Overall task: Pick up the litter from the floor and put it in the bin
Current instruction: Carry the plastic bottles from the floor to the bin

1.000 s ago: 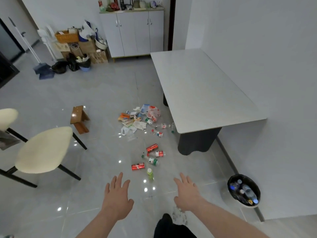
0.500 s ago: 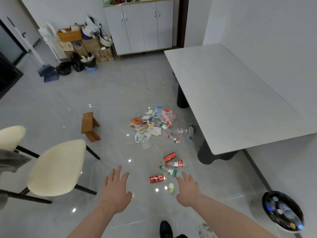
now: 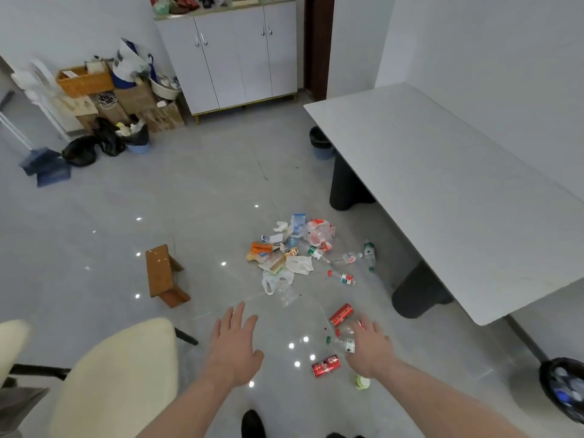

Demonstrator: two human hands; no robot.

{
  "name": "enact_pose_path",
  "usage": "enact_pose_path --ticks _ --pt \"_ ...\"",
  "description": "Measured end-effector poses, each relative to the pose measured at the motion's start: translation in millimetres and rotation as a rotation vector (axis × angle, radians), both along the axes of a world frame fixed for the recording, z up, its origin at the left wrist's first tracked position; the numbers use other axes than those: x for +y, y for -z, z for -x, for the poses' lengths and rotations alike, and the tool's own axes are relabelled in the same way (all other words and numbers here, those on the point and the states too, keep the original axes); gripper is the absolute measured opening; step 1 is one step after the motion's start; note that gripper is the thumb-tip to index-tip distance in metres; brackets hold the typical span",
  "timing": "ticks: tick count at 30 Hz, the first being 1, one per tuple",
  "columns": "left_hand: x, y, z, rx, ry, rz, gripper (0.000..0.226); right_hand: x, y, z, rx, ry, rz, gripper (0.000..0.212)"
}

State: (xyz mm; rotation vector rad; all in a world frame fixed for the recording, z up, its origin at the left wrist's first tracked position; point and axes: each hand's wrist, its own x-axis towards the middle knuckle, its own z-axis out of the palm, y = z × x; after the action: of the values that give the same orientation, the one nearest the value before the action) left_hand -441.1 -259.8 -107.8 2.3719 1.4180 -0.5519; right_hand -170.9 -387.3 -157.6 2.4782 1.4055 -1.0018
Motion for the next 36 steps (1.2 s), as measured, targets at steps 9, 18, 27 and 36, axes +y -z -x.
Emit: enact_pose_path --ticks 9,18,27,36 --pt "146.2 14.7 2.2 0.11 0.25 0.043 0.074 50.2 -3.2 34.1 0.004 0.25 0.061 0.082" --pt "278.7 28.4 -56.1 0.14 0.363 0.09 0.076 153.1 27.3 2.7 0.053 0.42 0.1 0.084" --pt "411.2 57.6 -136.5 0.149 0.51 0.096 0.077 264.7 45.4 -47.7 0.048 0.516 0.087 0.077" --pt "509.4 215.0 -260.2 0.17 0.777 0.143 0.078 331.6 165.8 -103.6 0.067 0.69 0.158 0.088"
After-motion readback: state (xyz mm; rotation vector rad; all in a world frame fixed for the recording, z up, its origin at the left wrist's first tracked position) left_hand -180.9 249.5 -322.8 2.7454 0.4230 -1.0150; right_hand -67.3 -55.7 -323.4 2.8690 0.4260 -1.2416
